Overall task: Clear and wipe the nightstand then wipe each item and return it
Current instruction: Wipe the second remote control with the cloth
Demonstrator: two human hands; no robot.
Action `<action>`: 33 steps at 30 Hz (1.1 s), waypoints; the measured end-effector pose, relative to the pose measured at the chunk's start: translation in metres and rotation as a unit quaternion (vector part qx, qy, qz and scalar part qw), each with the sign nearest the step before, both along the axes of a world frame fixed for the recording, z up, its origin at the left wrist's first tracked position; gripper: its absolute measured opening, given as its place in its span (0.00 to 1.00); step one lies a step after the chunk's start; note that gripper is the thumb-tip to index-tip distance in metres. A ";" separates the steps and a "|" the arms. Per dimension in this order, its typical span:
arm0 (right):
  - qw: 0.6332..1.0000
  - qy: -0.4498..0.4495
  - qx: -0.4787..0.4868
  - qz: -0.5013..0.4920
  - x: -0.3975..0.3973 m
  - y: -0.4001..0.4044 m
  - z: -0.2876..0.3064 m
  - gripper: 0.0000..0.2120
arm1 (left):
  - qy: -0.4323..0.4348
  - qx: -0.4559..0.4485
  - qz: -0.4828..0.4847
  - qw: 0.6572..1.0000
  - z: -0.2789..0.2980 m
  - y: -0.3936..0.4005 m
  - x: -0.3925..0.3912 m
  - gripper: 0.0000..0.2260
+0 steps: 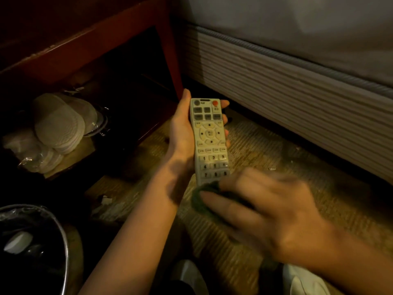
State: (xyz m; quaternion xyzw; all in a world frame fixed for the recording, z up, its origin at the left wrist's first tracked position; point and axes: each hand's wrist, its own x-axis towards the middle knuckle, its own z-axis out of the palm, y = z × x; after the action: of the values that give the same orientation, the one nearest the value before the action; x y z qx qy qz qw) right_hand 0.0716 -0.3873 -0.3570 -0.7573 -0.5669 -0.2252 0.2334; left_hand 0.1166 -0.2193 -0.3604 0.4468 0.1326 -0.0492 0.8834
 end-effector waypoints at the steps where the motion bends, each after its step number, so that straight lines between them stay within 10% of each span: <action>1: 1.000 -0.002 -0.021 0.007 -0.003 0.005 -0.002 0.11 | 0.001 0.013 0.011 1.000 0.002 -0.002 0.000 0.31; 15: 0.997 0.075 -0.014 0.005 0.014 -0.012 -0.013 0.14 | 0.025 0.079 0.014 0.996 0.016 -0.001 0.001 0.31; 22: 0.959 0.150 -0.184 -0.156 0.065 -0.062 -0.044 0.11 | -0.005 0.034 -0.016 0.999 0.027 0.015 -0.006 0.33; 27: 0.880 0.411 0.009 -0.238 0.064 -0.058 -0.021 0.08 | -0.037 -0.003 -0.007 0.999 0.034 0.012 -0.004 0.32; 33: 0.720 0.678 0.119 -0.089 0.054 -0.043 -0.013 0.07 | -0.054 -0.049 -0.016 0.997 0.036 0.011 -0.008 0.32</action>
State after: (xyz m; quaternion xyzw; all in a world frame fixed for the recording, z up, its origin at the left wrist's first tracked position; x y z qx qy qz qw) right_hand 0.1252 -0.4302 -0.3701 -0.7203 -0.1559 0.2627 0.6227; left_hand 0.1088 -0.2085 -0.3248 0.4073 0.0747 -0.0451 0.9091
